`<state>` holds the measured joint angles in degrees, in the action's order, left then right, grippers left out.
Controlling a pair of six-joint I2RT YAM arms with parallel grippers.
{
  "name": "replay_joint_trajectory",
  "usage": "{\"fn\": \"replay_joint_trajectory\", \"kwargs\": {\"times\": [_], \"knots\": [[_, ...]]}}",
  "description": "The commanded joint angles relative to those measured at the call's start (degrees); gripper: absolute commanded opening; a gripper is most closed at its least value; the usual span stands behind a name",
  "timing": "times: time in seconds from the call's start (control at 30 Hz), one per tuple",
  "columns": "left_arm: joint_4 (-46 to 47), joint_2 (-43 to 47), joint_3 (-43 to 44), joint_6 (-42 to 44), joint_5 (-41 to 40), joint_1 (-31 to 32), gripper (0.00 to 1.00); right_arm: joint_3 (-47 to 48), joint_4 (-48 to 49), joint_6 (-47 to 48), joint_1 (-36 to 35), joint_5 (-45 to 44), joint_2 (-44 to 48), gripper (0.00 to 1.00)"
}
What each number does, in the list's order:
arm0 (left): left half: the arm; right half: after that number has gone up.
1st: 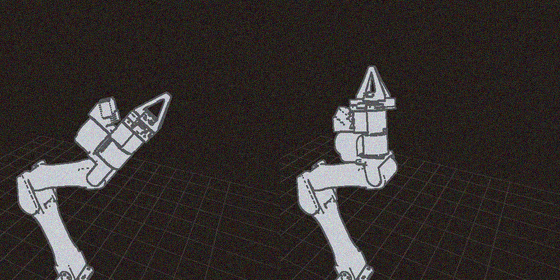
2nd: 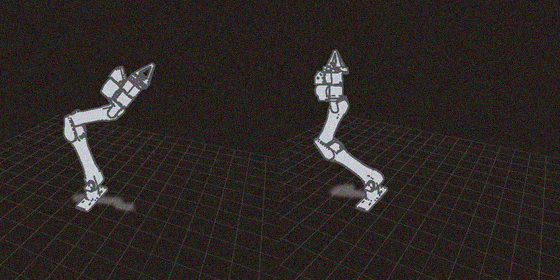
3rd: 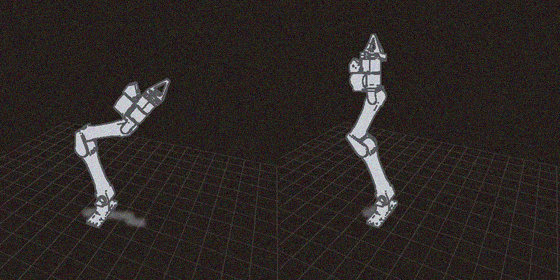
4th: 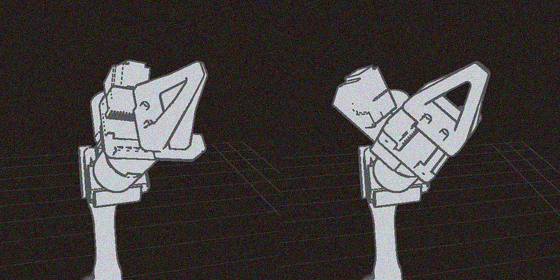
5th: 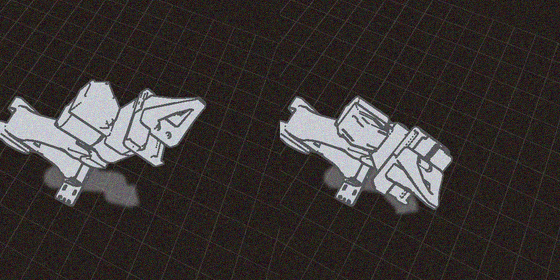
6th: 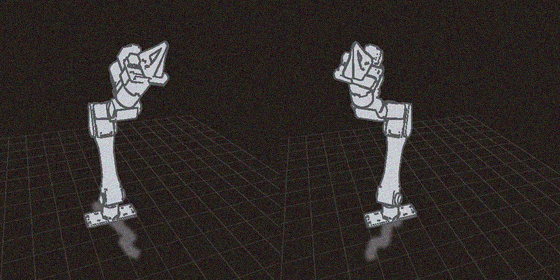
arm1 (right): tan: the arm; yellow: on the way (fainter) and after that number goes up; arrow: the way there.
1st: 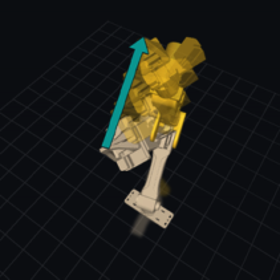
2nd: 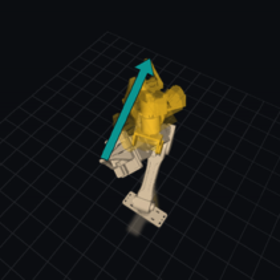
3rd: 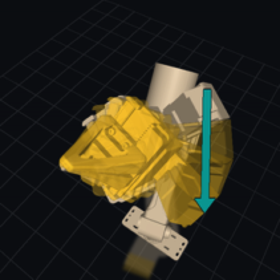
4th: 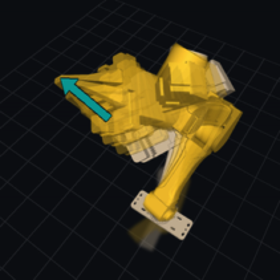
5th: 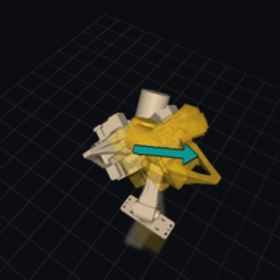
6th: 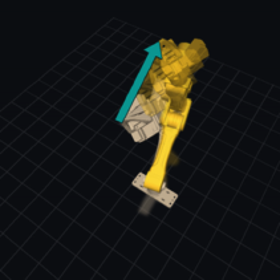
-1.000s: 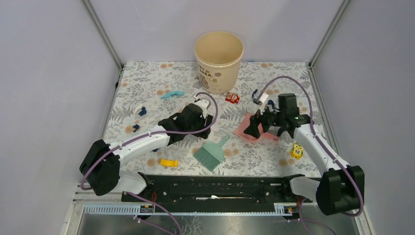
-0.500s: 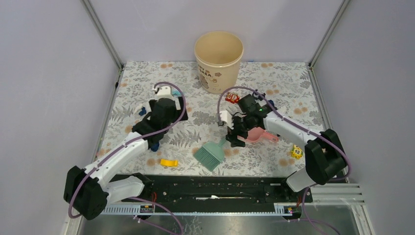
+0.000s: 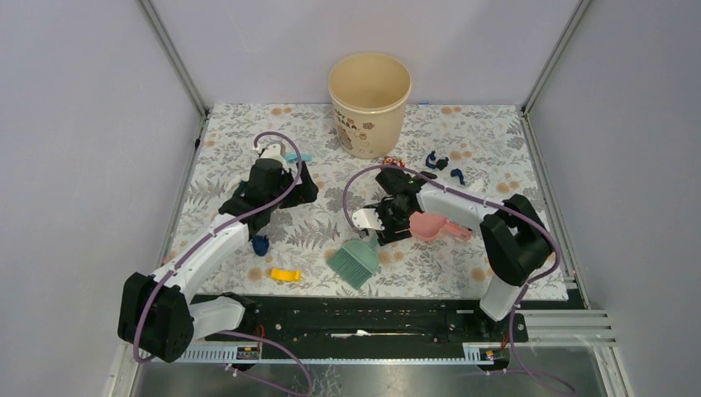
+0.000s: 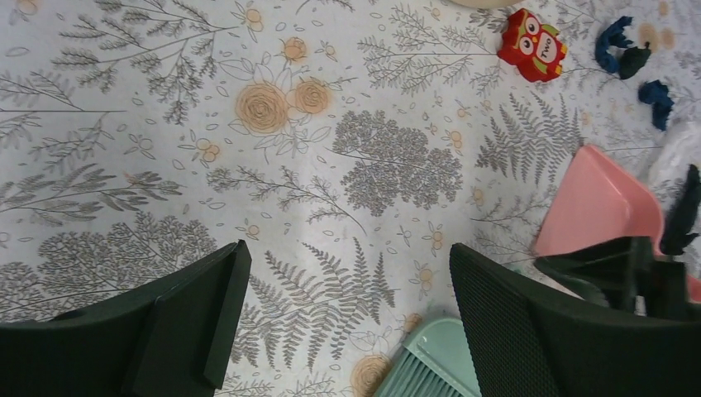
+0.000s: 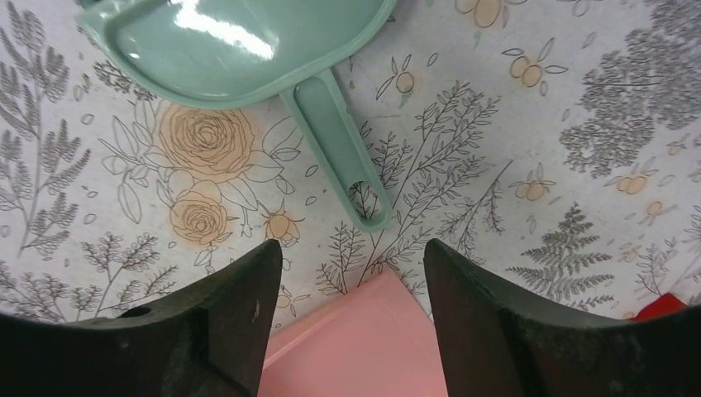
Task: Sweep away the paper scraps from the table
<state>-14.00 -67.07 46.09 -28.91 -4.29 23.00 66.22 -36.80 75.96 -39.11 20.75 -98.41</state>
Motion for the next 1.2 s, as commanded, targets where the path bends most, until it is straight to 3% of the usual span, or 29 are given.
{"fn": "replay_joint_trajectory", "kwargs": {"times": [0.0,0.5,0.83,1.17], "knots": [[3.6,0.5,-0.5,-2.8,6.7,-1.4,0.95,2.3,-0.1,3.9,-0.6,-3.1,-3.1,0.69],[2.7,-1.3,0.1,-3.3,7.1,-2.7,0.96,4.3,0.3,1.5,-2.4,-2.1,-9.7,0.62],[2.9,-3.5,0.1,-4.6,8.6,-3.1,0.95,-0.9,1.9,-2.0,-4.2,-3.1,-8.1,0.29],[13.4,-5.7,-2.4,-4.1,29.1,-1.3,0.91,-11.3,6.0,-13.2,-4.2,3.1,10.7,0.11]]}}
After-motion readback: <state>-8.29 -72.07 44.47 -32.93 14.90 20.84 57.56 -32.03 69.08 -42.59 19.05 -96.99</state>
